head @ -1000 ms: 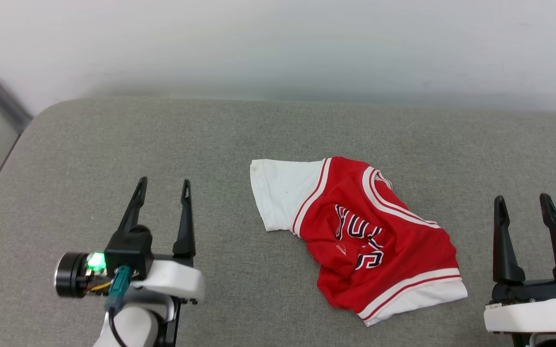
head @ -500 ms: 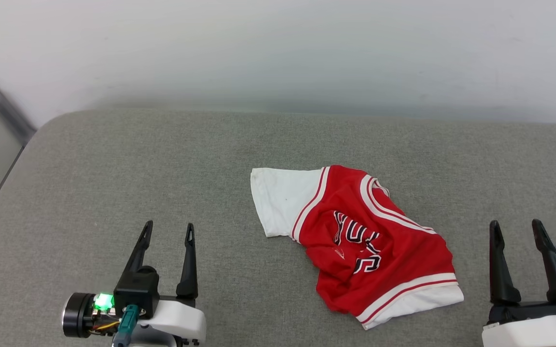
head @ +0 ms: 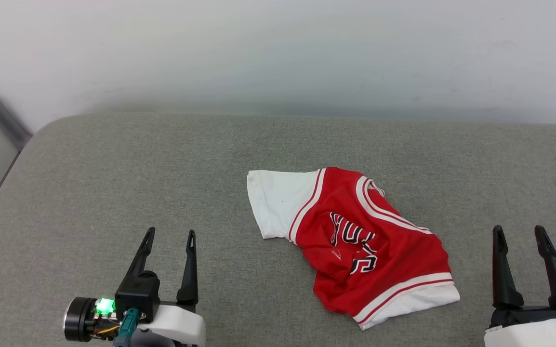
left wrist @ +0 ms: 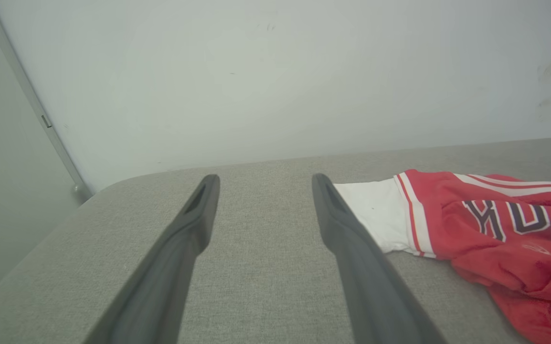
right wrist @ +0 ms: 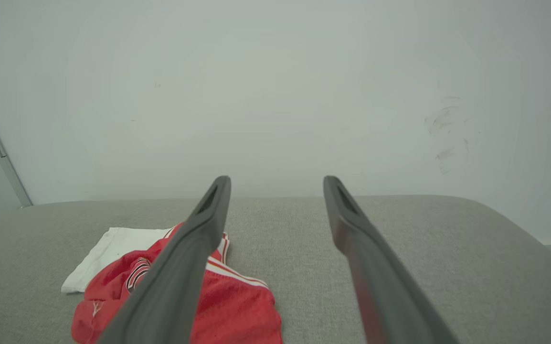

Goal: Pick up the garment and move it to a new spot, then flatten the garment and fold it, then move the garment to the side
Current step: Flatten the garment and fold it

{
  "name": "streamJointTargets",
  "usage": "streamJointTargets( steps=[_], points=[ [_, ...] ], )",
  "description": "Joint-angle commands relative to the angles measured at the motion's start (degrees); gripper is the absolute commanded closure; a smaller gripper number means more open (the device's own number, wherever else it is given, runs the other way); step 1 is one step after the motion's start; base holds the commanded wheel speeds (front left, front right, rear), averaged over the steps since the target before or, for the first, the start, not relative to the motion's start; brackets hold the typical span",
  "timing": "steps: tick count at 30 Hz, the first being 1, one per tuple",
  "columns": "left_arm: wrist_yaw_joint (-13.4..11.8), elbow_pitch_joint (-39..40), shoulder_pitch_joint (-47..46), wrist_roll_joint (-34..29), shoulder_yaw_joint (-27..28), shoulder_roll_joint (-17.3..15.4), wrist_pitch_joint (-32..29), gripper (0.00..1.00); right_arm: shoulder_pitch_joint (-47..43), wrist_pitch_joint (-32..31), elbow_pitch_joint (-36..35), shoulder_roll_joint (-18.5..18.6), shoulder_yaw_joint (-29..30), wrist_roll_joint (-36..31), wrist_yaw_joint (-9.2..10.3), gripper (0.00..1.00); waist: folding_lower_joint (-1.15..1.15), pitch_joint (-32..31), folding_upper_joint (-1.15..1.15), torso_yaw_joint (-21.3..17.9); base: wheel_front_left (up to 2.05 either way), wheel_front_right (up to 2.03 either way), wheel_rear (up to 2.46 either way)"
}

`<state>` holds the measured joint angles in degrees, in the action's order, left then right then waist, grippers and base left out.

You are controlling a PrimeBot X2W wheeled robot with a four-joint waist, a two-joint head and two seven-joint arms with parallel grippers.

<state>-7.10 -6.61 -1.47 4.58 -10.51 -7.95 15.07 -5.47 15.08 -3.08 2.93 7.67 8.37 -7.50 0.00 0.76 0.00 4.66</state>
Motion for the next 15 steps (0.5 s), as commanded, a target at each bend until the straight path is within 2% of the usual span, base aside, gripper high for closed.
streamJointTargets(
  steps=[1,10,15],
  points=[
    [0.1,-0.1,0.7,-0.5,0.2,0.2,0.1,0.0,-0.5,0.1,0.0,-0.1,0.0,0.3,0.02,0.0,0.0,0.0,0.0,0.0,0.0,0.0,0.0],
    [2.3,-1.5,-1.7,-0.2,3.0,0.8,0.1,0.0,0.1,0.1,-0.1,-0.1,-0.3,0.3,0.02,0.0,0.0,0.3,0.0,0.0,0.0,0.0,0.0],
    [5.8,-3.1,-8.7,-0.8,4.3,-1.5,0.1,0.0,1.7,0.1,-0.6,-0.1,-0.4,-0.4,0.02,0.0,0.0,2.2,0.0,-0.3,0.0,0.0,0.0]
  ],
)
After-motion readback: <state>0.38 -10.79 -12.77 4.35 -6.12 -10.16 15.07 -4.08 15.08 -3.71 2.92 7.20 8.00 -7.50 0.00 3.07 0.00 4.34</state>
